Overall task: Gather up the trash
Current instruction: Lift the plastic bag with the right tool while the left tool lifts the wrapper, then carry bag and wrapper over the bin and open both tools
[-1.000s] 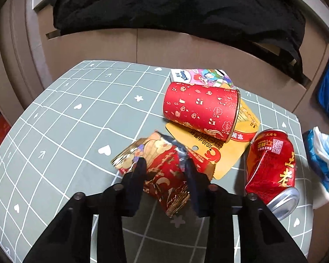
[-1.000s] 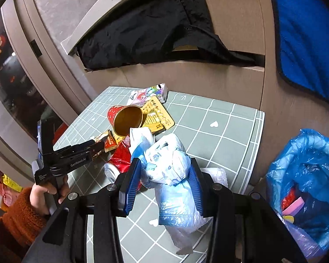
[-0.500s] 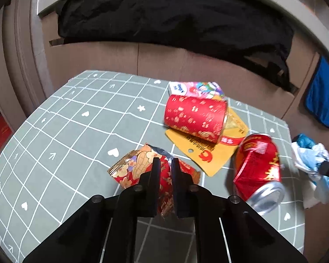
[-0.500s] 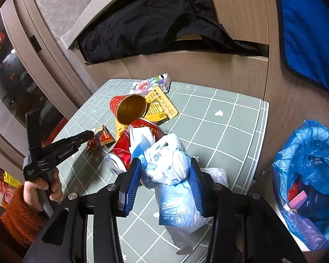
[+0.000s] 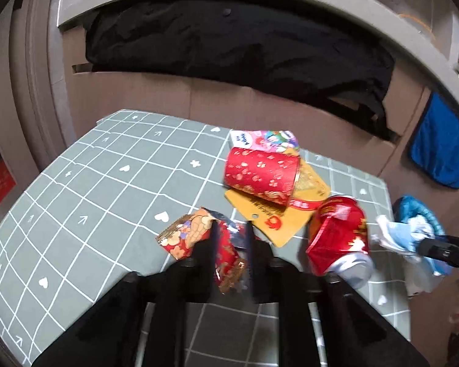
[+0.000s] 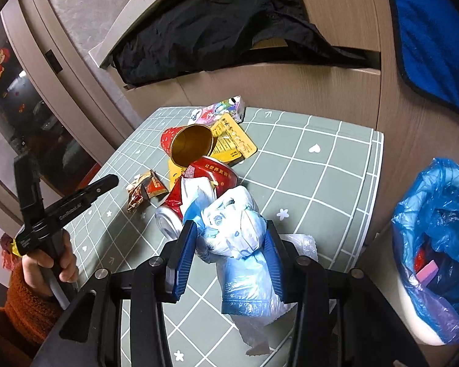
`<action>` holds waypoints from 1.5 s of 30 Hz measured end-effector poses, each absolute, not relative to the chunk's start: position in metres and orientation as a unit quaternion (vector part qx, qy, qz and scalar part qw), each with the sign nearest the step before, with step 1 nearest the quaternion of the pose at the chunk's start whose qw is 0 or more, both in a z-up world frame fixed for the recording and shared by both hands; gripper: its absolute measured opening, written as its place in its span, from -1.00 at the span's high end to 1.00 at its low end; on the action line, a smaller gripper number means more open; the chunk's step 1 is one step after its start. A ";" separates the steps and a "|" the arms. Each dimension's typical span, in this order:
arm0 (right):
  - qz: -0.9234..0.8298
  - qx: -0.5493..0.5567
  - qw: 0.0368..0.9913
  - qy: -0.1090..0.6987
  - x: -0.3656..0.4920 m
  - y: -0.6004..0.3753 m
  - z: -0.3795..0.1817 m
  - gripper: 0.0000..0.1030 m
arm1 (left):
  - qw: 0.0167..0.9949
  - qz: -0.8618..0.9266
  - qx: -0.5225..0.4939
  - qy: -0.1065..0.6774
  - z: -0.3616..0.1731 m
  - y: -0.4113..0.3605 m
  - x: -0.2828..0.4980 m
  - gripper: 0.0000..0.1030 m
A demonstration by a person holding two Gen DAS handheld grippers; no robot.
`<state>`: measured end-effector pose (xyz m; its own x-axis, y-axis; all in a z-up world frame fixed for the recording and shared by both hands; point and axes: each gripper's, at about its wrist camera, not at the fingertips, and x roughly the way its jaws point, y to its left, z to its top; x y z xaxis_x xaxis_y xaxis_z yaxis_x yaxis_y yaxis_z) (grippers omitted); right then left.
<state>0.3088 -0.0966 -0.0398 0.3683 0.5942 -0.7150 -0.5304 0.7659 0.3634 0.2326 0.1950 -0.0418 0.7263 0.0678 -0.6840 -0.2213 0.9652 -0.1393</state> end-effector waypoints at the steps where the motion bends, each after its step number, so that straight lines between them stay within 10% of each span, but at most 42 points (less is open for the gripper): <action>1: 0.342 0.037 0.826 0.447 0.308 -0.097 -0.040 0.21 | 0.923 0.085 -0.096 0.362 -0.044 0.193 0.236 -0.05; 12: 0.341 0.044 0.823 0.452 0.302 -0.106 -0.046 0.21 | 0.883 0.153 -0.097 0.433 -0.092 0.204 0.272 -0.04; 15: 0.336 0.041 0.825 0.453 0.302 -0.109 -0.048 0.21 | 0.889 0.142 -0.134 0.414 -0.091 0.213 0.266 0.46; 20: 0.327 0.030 0.832 0.448 0.300 -0.108 -0.045 0.21 | 0.902 0.130 -0.139 0.387 -0.076 0.216 0.253 0.61; 45: 0.274 0.005 0.925 0.263 0.280 -0.176 0.084 0.21 | 0.986 -0.029 -0.008 0.162 0.106 0.041 0.232 0.67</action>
